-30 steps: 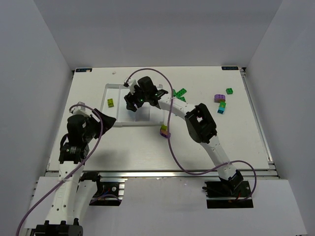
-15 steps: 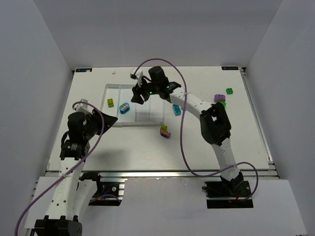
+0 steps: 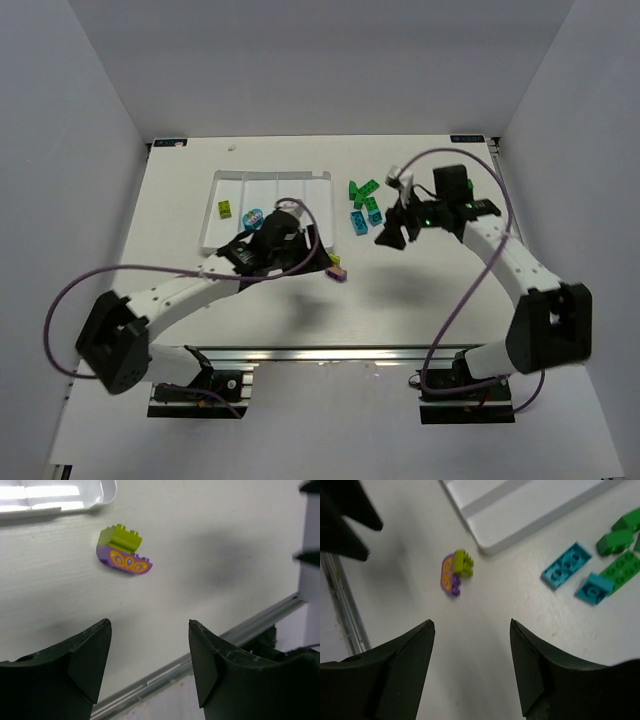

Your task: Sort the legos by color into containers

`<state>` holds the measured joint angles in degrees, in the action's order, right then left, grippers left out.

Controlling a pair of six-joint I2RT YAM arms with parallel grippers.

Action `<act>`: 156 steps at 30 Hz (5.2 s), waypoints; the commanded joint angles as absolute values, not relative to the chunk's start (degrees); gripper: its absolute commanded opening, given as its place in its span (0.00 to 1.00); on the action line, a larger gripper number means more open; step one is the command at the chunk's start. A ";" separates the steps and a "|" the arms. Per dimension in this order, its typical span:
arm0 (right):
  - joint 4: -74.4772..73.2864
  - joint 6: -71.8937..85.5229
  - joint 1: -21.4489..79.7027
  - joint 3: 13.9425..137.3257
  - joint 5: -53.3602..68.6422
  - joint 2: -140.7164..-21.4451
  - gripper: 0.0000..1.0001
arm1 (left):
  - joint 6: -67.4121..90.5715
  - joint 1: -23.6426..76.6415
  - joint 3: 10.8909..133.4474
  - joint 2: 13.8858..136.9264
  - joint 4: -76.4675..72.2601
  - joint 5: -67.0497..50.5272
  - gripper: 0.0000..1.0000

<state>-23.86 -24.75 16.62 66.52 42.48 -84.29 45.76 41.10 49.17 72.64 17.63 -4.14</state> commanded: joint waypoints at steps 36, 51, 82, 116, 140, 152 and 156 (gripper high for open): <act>-28.56 -36.21 9.14 48.78 50.80 -66.27 0.68 | 23.12 49.31 85.43 112.85 35.95 13.53 0.60; -29.44 -36.38 9.14 48.60 51.85 -66.01 0.68 | 23.11 49.31 86.05 114.08 35.42 13.54 0.46; -20.04 0.52 13.71 54.75 44.67 -68.38 0.52 | 40.08 49.31 63.11 86.22 12.75 5.89 0.01; -12.75 17.93 26.63 56.95 34.37 -79.19 0.53 | 41.75 49.31 60.38 82.88 8.09 7.65 0.00; -12.92 18.02 26.63 55.99 40.78 -79.89 0.00 | 40.08 45.97 59.24 79.54 6.33 11.43 0.00; -13.27 17.49 26.63 55.81 40.78 -79.63 0.00 | 38.32 41.22 60.29 80.24 6.42 9.58 0.00; -13.27 17.40 26.63 55.81 40.69 -79.72 0.00 | 38.32 39.47 60.21 80.51 5.89 8.62 0.00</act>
<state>-11.81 18.28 26.39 54.96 38.50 -80.95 39.35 41.69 58.76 82.81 7.64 6.09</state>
